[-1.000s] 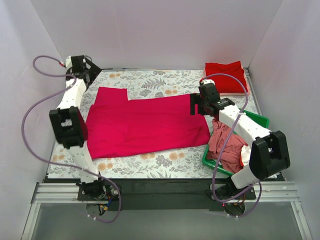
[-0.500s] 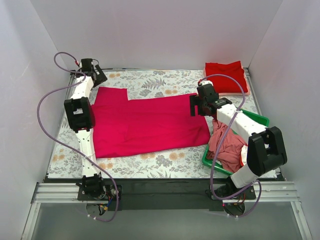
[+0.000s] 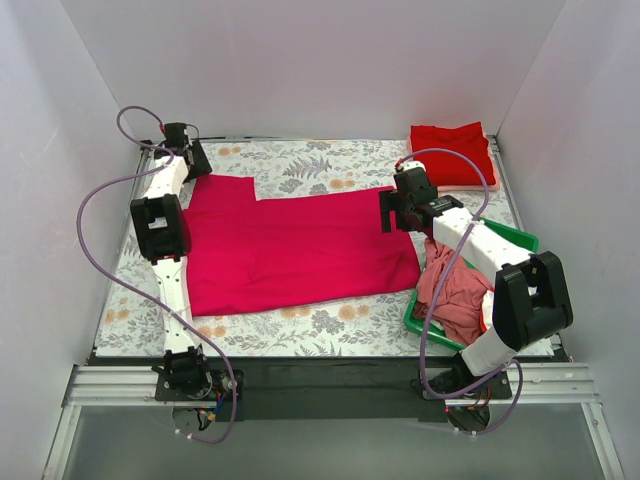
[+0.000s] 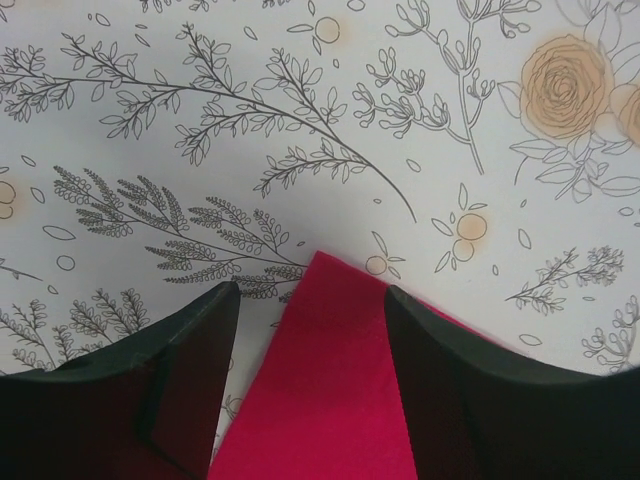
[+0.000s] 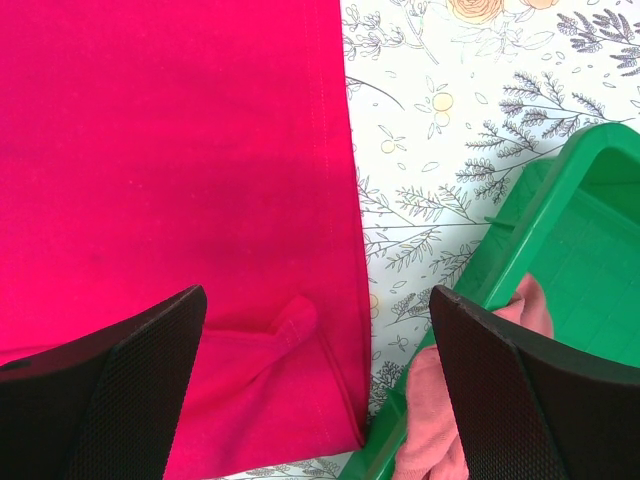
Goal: Fold and stack the t-shirts
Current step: Fold the tshirt
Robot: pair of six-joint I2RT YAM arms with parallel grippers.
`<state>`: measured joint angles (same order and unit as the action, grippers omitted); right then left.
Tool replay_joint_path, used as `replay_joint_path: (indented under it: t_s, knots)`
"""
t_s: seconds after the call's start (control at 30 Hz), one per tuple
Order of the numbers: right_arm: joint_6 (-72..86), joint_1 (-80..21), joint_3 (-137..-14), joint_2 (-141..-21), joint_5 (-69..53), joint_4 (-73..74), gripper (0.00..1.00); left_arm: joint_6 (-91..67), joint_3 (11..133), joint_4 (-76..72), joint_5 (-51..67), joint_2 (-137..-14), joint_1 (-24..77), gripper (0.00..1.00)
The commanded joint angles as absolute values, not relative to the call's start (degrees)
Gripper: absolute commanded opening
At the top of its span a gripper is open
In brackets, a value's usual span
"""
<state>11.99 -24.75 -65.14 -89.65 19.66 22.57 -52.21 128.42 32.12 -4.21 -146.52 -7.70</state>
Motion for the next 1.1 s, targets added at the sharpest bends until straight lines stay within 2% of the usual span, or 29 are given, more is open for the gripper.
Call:
replay_joint_path:
  t_s: [0.0, 0.13, 0.23, 0.3, 0.33, 0.47, 0.53, 0.57, 0.77, 0.93, 1.0, 1.07]
  knots:
    - [11.60, -24.52, -65.66, -90.26, 21.09, 21.18, 0.98, -47.03, 126.74, 36.65, -2.37, -145.29, -7.65, 0.58]
    - [11.60, -24.52, -65.48, -90.18, 21.18, 21.10, 0.98, -41.49, 122.79, 38.23, -5.96, -144.84, -6.16, 0.57]
    - [11.78, -24.52, -65.83, -90.53, 20.74, 21.09, 0.98, -40.69, 122.43, 39.54, -6.16, -145.72, -5.63, 0.49]
    - [11.78, -24.43, -65.92, -90.62, 20.22, 21.09, 0.98, -41.39, 122.96, 40.51, -5.63, -146.25, -5.36, 0.47]
    - [11.86, -24.43, -66.00, -90.53, 20.30, 21.09, 0.98, -41.74, 123.48, 41.74, -5.63, -146.60, -5.01, 0.42]
    - [11.78, -24.43, -65.74, -89.91, 19.78, 21.09, 0.98, -42.98, 124.72, 43.77, -5.27, -147.30, -4.57, 0.37]
    - [11.87, -24.43, -65.65, -89.39, 19.78, 21.18, 0.98, -44.11, 124.72, 44.30, -5.62, -147.30, -4.57, 0.27]
    - [11.95, -24.43, -65.48, -89.21, 19.69, 21.18, 0.98, -44.56, 124.80, 44.30, -6.41, -147.13, -4.48, 0.18]
    - [11.16, -24.35, -65.48, -89.03, 19.07, 20.66, 0.98, -47.01, 124.98, 43.86, -8.08, -145.99, -4.57, 0.00]
    - [11.42, -23.99, -69.86, -93.15, 16.97, 19.60, 0.98, -49.04, 120.00, 38.43, -9.06, -140.39, -4.57, 0.00]
    - [12.65, -23.56, -77.73, -98.57, 15.74, 19.34, 0.98, -50.79, 115.00, 33.43, -7.83, -135.74, -4.57, 0.00]
    - [13.18, -23.29, -79.87, -101.76, 15.91, 19.34, 0.98, -51.15, 112.87, 31.65, -7.30, -133.79, -4.57, 0.00]
